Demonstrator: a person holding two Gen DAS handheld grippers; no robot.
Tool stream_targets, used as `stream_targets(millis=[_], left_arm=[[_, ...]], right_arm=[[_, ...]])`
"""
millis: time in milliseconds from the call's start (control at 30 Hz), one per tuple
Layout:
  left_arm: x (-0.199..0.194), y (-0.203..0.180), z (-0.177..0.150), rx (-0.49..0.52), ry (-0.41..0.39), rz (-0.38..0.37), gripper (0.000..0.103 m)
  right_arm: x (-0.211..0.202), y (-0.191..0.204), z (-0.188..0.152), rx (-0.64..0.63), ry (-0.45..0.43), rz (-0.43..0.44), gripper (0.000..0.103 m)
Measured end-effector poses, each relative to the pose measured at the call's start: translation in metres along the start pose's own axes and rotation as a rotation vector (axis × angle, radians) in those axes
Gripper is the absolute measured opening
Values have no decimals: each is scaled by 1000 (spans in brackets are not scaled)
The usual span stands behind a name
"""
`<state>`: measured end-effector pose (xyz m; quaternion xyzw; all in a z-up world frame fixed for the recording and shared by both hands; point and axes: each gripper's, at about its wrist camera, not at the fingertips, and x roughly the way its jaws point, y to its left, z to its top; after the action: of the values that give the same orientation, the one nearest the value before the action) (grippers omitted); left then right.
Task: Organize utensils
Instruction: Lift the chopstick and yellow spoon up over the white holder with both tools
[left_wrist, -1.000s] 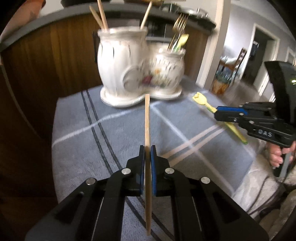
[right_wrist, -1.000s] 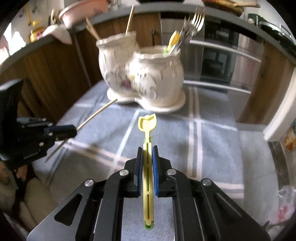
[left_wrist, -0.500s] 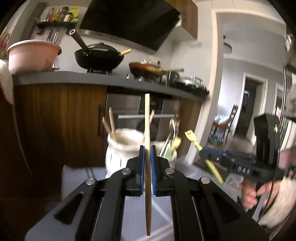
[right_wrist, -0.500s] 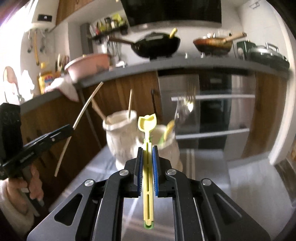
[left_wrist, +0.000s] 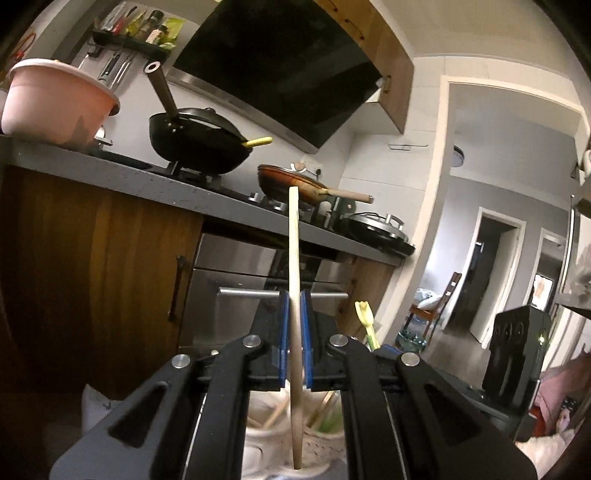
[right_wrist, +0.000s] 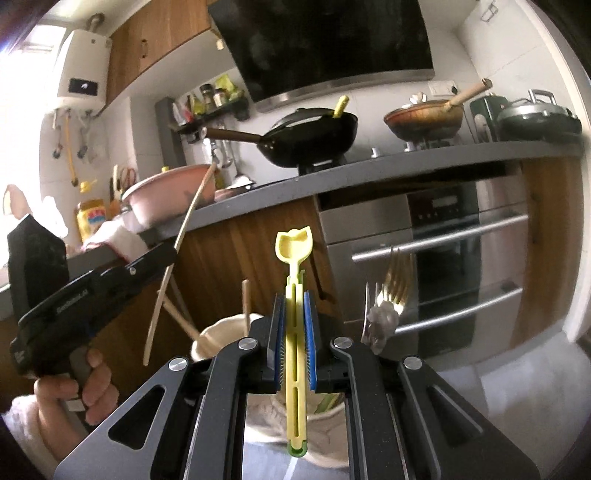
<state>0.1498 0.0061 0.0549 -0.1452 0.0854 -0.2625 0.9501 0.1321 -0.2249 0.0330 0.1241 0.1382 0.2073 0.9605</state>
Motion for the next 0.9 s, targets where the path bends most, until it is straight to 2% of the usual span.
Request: stream_targets(millis=[233,500,800,900], left_arm=[[19,-2,-8,39,-21,38,6],[32,-17,-22,160,-48,92,6],[29,-21,-29,235,-72,102,6],[19,-22,-23,214,-99,83,6]], right_arm=[[22,1,-1,-9,-20,-22,11],[35,2,-9,-12,-22,-22,11],[43,3,-18,-15,-9,-15,11],[41,4,-19,-23,-22,-15,11]])
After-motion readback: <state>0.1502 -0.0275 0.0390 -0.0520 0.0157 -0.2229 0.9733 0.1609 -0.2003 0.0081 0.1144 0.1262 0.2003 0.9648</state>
